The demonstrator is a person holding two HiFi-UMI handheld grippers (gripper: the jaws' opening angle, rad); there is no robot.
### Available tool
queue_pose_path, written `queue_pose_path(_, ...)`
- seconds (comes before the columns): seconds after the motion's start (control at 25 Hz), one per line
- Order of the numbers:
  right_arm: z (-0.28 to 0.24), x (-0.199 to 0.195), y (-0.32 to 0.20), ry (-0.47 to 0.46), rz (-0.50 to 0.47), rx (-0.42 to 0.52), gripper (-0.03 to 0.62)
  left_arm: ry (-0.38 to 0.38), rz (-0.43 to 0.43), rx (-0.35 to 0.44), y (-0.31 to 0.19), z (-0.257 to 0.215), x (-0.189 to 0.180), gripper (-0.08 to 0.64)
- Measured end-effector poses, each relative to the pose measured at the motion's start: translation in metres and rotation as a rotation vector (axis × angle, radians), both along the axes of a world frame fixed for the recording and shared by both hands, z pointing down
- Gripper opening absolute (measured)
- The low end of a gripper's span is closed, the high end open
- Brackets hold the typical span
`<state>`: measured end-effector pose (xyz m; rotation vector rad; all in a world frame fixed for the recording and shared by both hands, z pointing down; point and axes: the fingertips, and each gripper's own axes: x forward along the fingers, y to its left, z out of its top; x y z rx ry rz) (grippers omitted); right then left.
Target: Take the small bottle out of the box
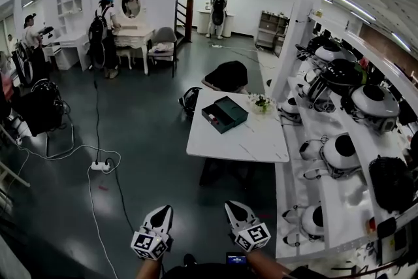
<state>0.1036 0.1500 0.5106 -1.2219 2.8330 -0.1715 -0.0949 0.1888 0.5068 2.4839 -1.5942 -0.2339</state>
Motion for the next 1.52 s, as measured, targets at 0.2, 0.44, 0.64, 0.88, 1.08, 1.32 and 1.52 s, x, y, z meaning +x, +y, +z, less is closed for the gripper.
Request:
queue_pose_path(0.2, -0.004, -0.023, -0.036, -0.004, 0.031, 0.008, 0.038, -0.004, 0.011, 0.008, -0.041, -0.001, -0.029, 0.017)
queue_pose_path(0.44, 0.009, -0.026, -0.08, 0.025, 0.058, -0.002, 0.038, 0.01, 0.037, -0.006, -0.092, 0.011, -0.035, 0.016)
queue_pose_path(0.64, 0.024, -0.015, -0.131, 0.01, 0.097, 0.002, 0.038, 0.0, 0.06, 0.0, -0.146, 0.018, -0.03, 0.017)
queue_pose_path(0.88, 0.03, -0.014, -0.214, -0.014, 0.102, -0.013, 0.038, -0.016, 0.079, -0.031, -0.228, 0.02, -0.025, 0.017)
queue_pose_path(1.08, 0.031, -0.024, -0.279, -0.008, 0.05, -0.013, 0.038, -0.004, 0.074, -0.052, -0.299, 0.022, -0.019, 0.016)
queue_pose_path(1.32, 0.037, -0.025, -0.342, -0.012, 0.023, -0.017, 0.038, -0.007, 0.079, -0.059, -0.368, 0.022, -0.012, 0.015)
queue_pose_path(1.52, 0.044, -0.022, -0.377, -0.019, 0.026, -0.049, 0.038, -0.004, 0.078, -0.067, -0.407, 0.022, -0.011, 0.017)
